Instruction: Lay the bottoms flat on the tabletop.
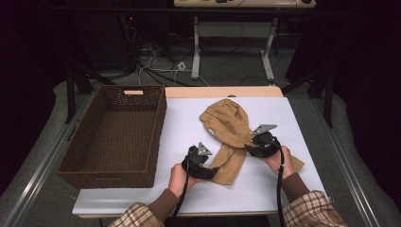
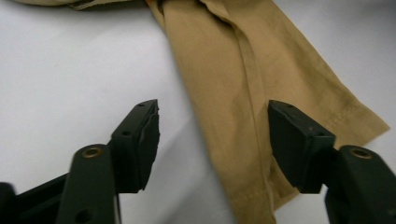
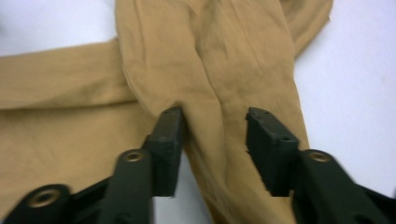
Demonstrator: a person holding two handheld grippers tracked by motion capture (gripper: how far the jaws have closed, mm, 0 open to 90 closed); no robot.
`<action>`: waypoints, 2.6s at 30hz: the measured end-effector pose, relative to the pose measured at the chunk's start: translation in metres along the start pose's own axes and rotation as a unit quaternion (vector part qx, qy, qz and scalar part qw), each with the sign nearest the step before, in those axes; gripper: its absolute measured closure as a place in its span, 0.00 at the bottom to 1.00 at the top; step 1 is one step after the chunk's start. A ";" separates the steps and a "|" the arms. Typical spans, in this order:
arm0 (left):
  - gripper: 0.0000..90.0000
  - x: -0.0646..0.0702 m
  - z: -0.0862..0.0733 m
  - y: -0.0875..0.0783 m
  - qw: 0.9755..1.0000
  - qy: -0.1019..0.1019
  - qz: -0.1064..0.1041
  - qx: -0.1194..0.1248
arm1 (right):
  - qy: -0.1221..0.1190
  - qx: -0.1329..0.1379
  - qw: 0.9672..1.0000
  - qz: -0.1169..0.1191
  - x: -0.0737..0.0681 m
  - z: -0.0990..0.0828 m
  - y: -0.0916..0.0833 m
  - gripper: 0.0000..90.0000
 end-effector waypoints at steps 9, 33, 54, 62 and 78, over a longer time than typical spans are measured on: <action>0.45 0.006 0.000 0.015 1.000 0.015 0.003 -0.009 | -0.058 -0.007 0.998 0.037 -0.029 0.010 0.010 0.42; 0.97 -0.002 -0.008 0.003 0.999 0.031 0.027 0.007 | 0.040 0.057 0.997 0.015 -0.001 0.015 -0.016 0.94; 0.76 -0.008 -0.021 -0.018 0.998 0.038 0.040 -0.016 | 0.114 0.015 0.993 -0.013 0.047 -0.018 -0.004 0.92; 0.50 -0.016 0.006 -0.017 0.999 0.010 0.045 0.008 | 0.092 -0.001 0.995 -0.025 0.044 -0.017 0.002 0.80; 0.91 -0.015 0.017 0.022 0.999 0.037 0.034 -0.008 | 0.005 0.022 0.999 -0.035 0.020 -0.002 0.000 0.75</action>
Point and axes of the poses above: each handheld gripper's, and its own axes: y roughly forward along the jaws, z roughly out of its top, x roughly to its right, the point moved 8 cm from there along y, roughly forward along the jaws, and after that the axes turned 6 degrees about -x, right-handed, at the moved point
